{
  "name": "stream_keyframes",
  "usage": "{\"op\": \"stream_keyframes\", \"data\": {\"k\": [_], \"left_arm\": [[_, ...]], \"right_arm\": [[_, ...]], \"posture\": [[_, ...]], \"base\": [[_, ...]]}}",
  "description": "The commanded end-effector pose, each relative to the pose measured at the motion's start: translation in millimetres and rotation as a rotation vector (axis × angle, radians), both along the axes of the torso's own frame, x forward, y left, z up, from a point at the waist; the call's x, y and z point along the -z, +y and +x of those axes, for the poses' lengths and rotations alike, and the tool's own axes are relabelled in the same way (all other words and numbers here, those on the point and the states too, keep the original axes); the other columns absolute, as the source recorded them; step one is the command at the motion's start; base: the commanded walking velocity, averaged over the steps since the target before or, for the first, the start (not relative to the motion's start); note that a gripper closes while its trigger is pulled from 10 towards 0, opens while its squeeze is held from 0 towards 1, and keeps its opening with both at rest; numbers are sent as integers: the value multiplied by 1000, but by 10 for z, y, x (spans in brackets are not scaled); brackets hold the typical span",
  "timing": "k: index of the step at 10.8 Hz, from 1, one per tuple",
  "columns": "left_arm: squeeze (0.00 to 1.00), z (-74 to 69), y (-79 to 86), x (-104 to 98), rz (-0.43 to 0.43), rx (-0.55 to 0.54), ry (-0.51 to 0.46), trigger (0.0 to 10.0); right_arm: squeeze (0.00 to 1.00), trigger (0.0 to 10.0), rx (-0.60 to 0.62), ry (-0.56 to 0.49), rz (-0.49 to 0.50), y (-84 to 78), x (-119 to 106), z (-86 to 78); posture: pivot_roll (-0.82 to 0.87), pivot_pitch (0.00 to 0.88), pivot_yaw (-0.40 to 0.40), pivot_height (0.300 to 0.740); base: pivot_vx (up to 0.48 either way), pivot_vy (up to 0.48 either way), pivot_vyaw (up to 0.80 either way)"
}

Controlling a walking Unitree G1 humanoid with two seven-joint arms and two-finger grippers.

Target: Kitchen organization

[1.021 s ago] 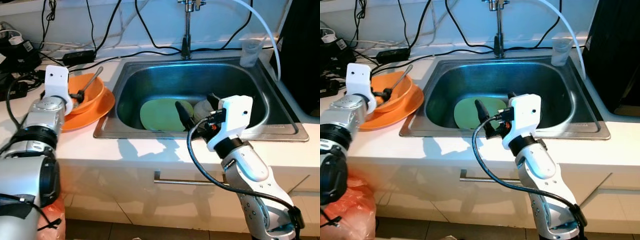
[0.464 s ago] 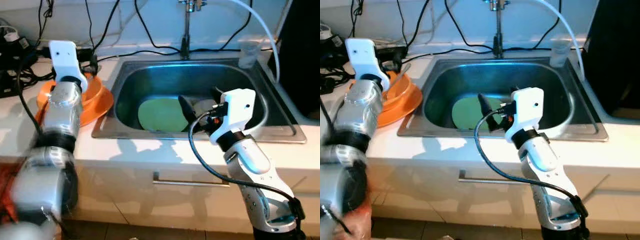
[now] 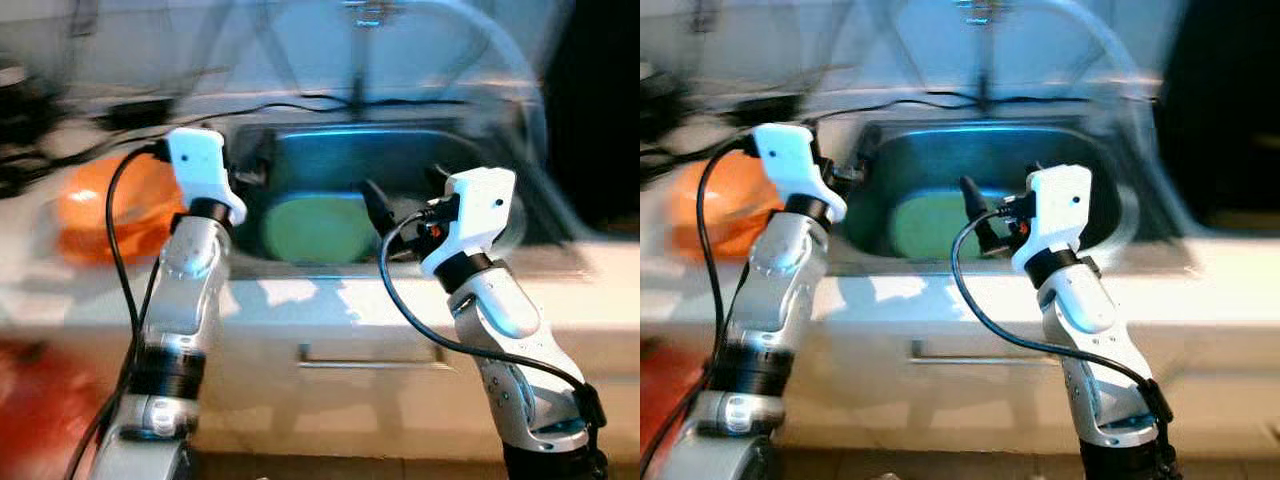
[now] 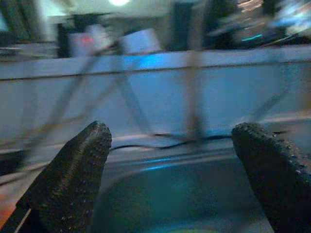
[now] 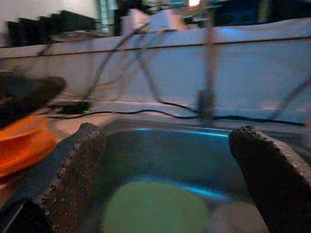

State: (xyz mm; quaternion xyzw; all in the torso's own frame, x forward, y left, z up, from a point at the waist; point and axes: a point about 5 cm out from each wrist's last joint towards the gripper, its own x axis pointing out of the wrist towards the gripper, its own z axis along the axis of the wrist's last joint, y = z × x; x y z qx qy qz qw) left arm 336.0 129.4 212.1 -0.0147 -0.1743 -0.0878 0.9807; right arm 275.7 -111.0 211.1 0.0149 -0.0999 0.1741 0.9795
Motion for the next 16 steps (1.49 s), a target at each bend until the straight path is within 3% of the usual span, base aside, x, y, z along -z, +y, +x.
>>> {"op": "stream_keyframes", "data": {"k": [1, 6, 12, 16], "left_arm": [[0, -86, -115, -25, 4, 66, -1, 10000], [0, -30, -23, -251, -12, 29, 0, 10000], [0, -7, -5, -227, -2, 7, 43, 10000], [0, -32, -45, -243, 42, 22, 20, 10000]], "right_arm": [[800, 10000, 1, -11, 5, 13, -25, 24], [800, 10000, 1, -25, 5, 28, -49, 39], [800, 10000, -5, -20, 8, 57, -34, 33], [804, 10000, 2, -23, 12, 61, -27, 41]], "posture": [[-88, 0, 85, 740], [-86, 0, 81, 740], [-80, 0, 79, 740], [-80, 0, 89, 740]], "base": [[0, 0, 0], [0, 152, 0], [0, 405, 0], [0, 0, 0]]}}
